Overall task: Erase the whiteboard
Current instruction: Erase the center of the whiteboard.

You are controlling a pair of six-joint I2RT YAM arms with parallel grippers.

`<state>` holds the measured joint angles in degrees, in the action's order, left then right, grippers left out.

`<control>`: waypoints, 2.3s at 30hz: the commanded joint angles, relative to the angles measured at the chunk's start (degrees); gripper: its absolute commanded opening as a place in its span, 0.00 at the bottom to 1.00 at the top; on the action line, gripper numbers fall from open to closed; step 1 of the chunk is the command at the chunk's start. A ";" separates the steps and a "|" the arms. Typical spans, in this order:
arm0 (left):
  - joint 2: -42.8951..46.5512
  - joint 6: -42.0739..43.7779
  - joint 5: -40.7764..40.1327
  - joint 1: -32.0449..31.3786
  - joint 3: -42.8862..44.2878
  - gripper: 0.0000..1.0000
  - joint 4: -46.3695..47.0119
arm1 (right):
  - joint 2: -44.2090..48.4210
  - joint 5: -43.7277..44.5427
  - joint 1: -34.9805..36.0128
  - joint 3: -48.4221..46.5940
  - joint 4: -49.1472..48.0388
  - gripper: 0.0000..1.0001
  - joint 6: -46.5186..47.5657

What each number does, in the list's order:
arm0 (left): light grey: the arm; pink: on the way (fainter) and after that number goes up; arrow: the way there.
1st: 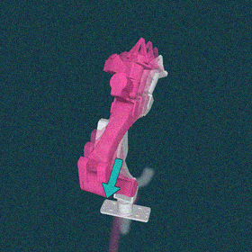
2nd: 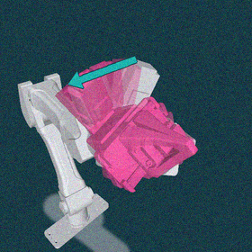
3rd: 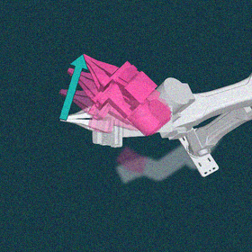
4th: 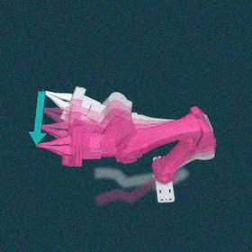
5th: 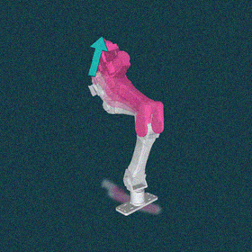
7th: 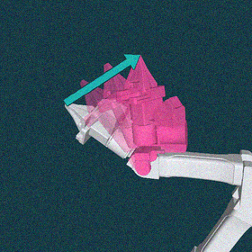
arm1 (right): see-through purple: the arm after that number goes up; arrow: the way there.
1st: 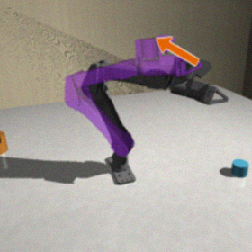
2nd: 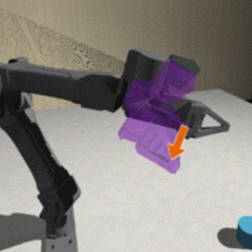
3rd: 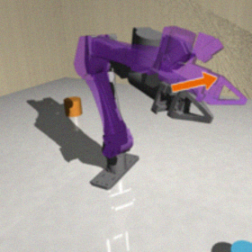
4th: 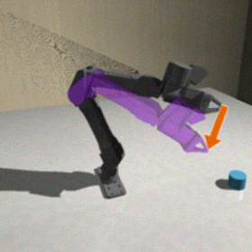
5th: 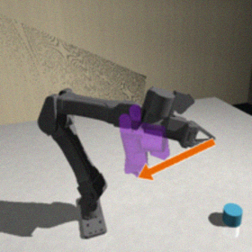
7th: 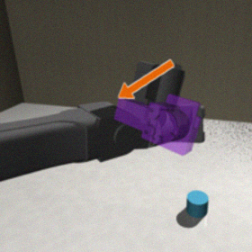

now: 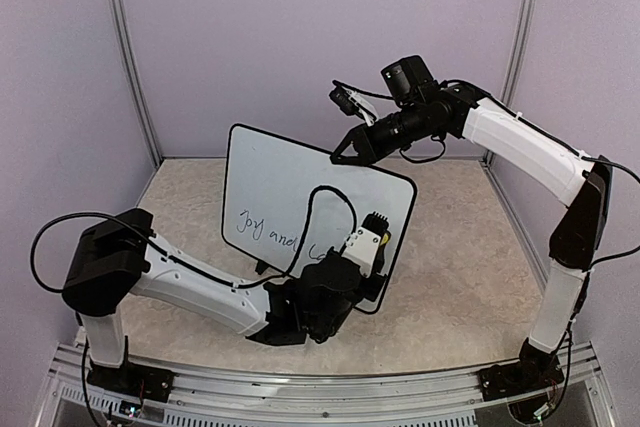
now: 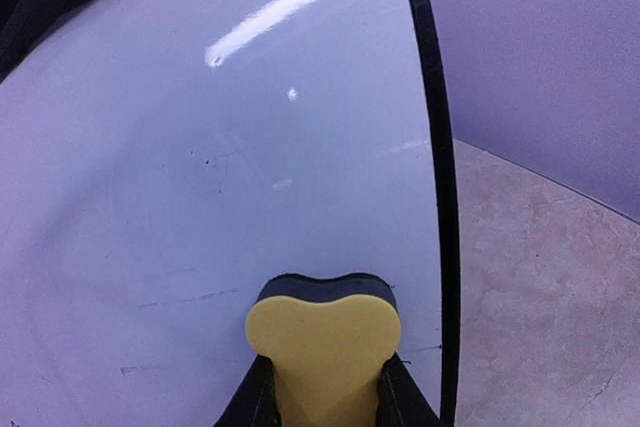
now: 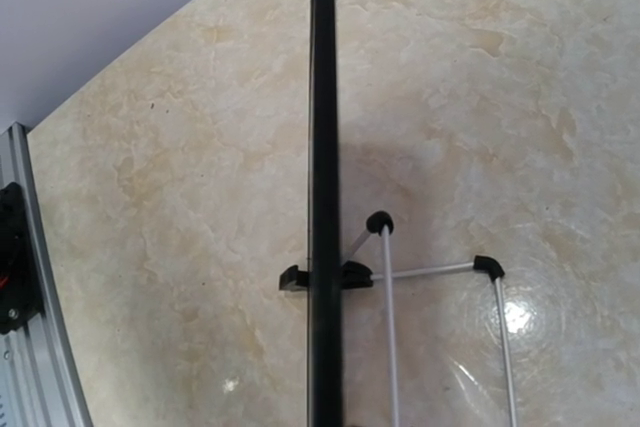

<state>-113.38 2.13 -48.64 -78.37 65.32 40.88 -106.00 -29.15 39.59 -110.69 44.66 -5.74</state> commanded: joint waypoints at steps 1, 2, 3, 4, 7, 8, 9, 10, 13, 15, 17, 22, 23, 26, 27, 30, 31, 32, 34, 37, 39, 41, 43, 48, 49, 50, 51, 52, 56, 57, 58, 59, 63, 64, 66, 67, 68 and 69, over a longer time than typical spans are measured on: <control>-2.12 0.97 1.60 -1.58 3.20 0.13 -6.67 | -1.90 -3.33 2.94 0.27 7.79 0.00 -1.86; -2.37 0.11 1.12 -1.87 3.86 0.13 -9.14 | -1.85 -3.29 2.88 0.30 7.86 0.00 -1.91; -2.93 -1.22 0.73 -2.07 4.46 0.13 -11.78 | -1.69 -3.24 2.82 0.29 7.86 0.00 -2.00; -3.33 -2.63 0.68 -2.13 4.88 0.12 -14.24 | -1.63 -3.20 2.90 0.29 7.87 0.00 -1.92; -2.88 -6.12 3.07 -2.16 3.98 0.12 -18.38 | -1.35 -3.11 2.83 0.45 7.84 0.00 -2.02; -2.40 -6.89 4.54 -2.22 3.27 0.12 -18.81 | -1.31 -3.11 2.92 0.52 7.84 0.00 -2.00; -1.98 -7.36 5.46 -2.27 2.76 0.12 -19.16 | -1.26 -3.11 2.87 0.51 7.87 0.00 -1.95; -1.54 -7.65 5.42 -2.38 2.40 0.12 -19.65 | -1.24 -3.11 2.86 0.48 7.86 0.00 -1.99; -1.90 -8.16 2.96 -2.40 2.34 0.12 -20.57 | -1.24 -3.11 2.89 0.48 7.66 0.00 -2.08; -2.16 -7.81 1.61 -2.17 2.18 0.12 -19.67 | -1.15 -3.15 2.87 0.64 7.59 0.00 -2.06; -2.40 -7.30 0.23 -1.45 2.45 0.12 -18.40 | -1.23 -3.24 2.92 0.74 7.54 0.00 -2.17; -3.10 -5.30 -4.57 0.54 4.70 0.12 -15.35 | -1.37 -3.48 2.87 0.47 7.56 0.00 -2.16; -3.52 -4.31 -5.62 0.72 5.15 0.12 -14.21 | -1.48 -3.54 2.87 0.30 7.69 0.00 -2.13; -4.47 -0.84 -7.83 0.76 6.59 0.13 -11.12 | -1.64 -3.46 2.87 -0.08 8.04 0.00 -2.15; -4.87 -0.04 -8.20 0.76 7.04 0.13 -10.49 | -1.67 -3.46 2.87 -0.08 8.00 0.00 -2.16; -5.30 2.13 -8.52 0.54 7.61 0.13 -7.62 | -1.57 -3.46 2.94 0.01 7.95 0.00 -2.16; -5.43 3.50 -8.75 0.36 7.89 0.13 -6.80 | -1.53 -3.42 2.88 -0.08 7.96 0.00 -2.13; -5.72 4.81 -9.23 0.14 8.24 0.13 -5.93 | -1.64 -3.38 2.89 -0.13 7.97 0.00 -2.21; -6.70 7.54 -11.61 -0.19 9.17 0.13 -4.18 | -1.66 -3.58 2.91 -0.22 7.96 0.00 -2.23; -7.71 10.61 -13.50 -0.29 9.26 0.13 -0.91 | -1.84 -3.64 2.91 -0.39 7.96 0.00 -2.18; -7.43 11.52 -13.22 -0.26 8.83 0.13 0.90 | -1.94 -3.65 2.90 -0.49 8.06 0.00 -2.15; -6.76 11.58 -11.96 -0.28 8.62 0.13 1.36 | -2.12 -3.72 2.90 -0.62 8.11 0.00 -2.08; -6.30 10.66 -10.76 -0.37 8.64 0.13 0.19 | -2.16 -3.72 2.89 -0.81 8.20 0.00 -2.04; -6.63 4.72 -10.34 -0.82 7.27 0.13 -7.13 | -1.92 -3.66 2.94 -0.61 8.19 0.00 -1.83; -6.55 3.56 -9.85 -0.82 6.55 0.13 -8.66 | -1.81 -3.60 2.91 -0.38 8.12 0.00 -1.84; -6.31 2.11 -9.27 -0.82 5.58 0.13 -9.81 | -1.69 -3.55 2.90 -0.17 7.91 0.00 -1.81; -6.00 0.83 -8.54 -0.82 4.61 0.13 -10.57 | -1.65 -3.67 2.87 0.05 7.76 0.00 -1.73; -5.87 0.10 -8.04 -0.82 3.96 0.13 -11.02 | -1.64 -3.72 2.91 0.27 7.65 0.00 -1.71; -5.39 -0.83 -6.06 -1.00 1.55 0.13 -10.84 | -1.87 -3.90 2.91 0.56 7.36 0.00 -1.60; -5.23 -1.06 -5.13 -1.06 1.37 0.13 -10.78 | -1.87 -3.90 2.89 0.57 7.25 0.00 -1.62; -5.14 -0.99 -4.72 -1.15 1.17 0.12 -10.45 | -1.97 -3.97 2.94 0.57 7.26 0.00 -1.62; -5.11 -0.54 -4.35 -1.27 0.90 0.13 -9.51 | -2.00 -3.99 2.87 0.49 7.20 0.00 -1.69; -5.13 2.82 -3.02 -2.09 1.21 0.13 -5.31 | -1.97 -3.99 2.88 0.39 7.15 0.00 -1.81; -5.30 3.37 -2.95 -2.18 1.87 0.13 -5.11 | -1.97 -3.99 2.87 0.39 7.25 0.00 -1.83; -6.10 4.49 -3.29 -2.23 3.14 0.13 -4.76 | -1.90 -3.92 2.87 0.44 7.29 0.00 -1.89; -6.49 4.86 -3.22 -2.23 3.49 0.13 -4.41 | -1.83 -3.86 2.89 0.46 7.31 0.00 -1.88; -6.82 5.20 -3.21 -2.25 3.75 0.13 -3.95 | -1.77 -3.82 2.87 0.48 7.35 0.00 -1.91; -6.95 5.48 -3.09 -2.23 4.07 0.13 -3.64 | -1.76 -3.81 2.89 0.48 7.36 0.00 -1.89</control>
<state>-118.06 4.82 -55.53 -81.14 67.55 37.26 -106.43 -30.20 39.62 -111.48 45.32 -4.19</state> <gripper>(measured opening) 0.266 0.031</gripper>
